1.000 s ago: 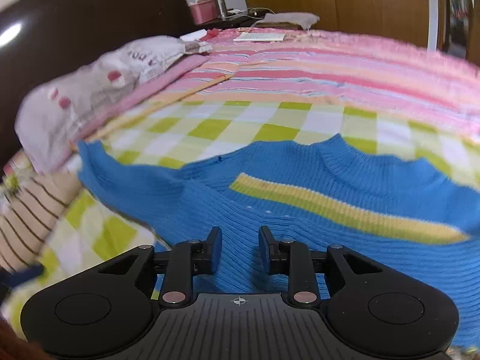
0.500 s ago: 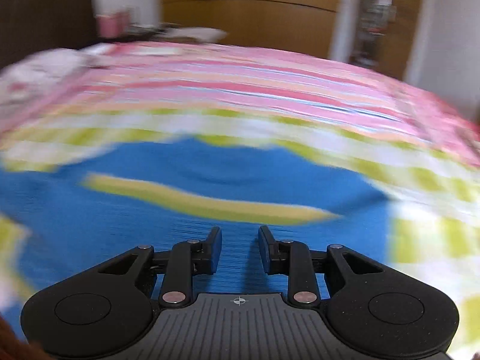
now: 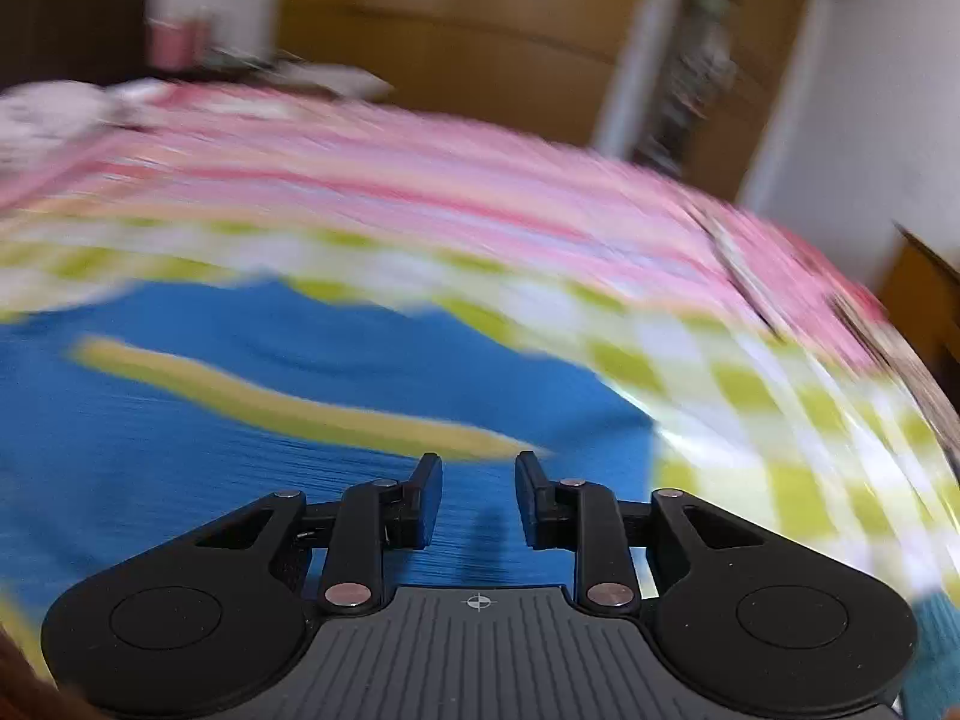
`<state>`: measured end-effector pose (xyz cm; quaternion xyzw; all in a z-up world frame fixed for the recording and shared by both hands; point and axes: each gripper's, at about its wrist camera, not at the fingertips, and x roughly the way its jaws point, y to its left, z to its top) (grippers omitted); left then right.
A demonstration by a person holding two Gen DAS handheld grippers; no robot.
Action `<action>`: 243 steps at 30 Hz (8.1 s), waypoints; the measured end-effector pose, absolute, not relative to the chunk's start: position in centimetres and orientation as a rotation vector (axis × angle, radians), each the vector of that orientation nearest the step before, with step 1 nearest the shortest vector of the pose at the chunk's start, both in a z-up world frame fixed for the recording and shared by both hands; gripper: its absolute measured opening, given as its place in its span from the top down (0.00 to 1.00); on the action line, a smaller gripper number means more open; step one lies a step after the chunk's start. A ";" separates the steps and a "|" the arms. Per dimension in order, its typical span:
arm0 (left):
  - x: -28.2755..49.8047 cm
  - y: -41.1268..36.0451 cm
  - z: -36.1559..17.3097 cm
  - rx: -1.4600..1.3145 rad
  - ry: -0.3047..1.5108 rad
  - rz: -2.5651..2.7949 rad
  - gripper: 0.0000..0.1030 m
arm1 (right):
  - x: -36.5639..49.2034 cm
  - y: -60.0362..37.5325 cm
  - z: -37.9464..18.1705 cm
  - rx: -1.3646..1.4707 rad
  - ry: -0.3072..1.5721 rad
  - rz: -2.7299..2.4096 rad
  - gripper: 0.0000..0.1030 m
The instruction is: Fold small clothes
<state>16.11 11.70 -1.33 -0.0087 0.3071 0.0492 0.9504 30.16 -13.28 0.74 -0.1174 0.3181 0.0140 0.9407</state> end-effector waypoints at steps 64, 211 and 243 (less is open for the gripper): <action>28.5 3.7 -2.5 0.211 0.616 0.036 0.00 | 32.1 -25.9 -1.5 -0.023 0.712 -0.027 0.77; 19.8 12.5 -3.6 -0.189 0.593 -0.181 0.88 | 33.2 -1.0 -0.9 0.331 0.961 0.565 0.68; 21.6 8.4 0.0 0.026 0.494 -0.084 0.54 | 31.8 -16.9 8.5 0.490 0.619 0.375 0.92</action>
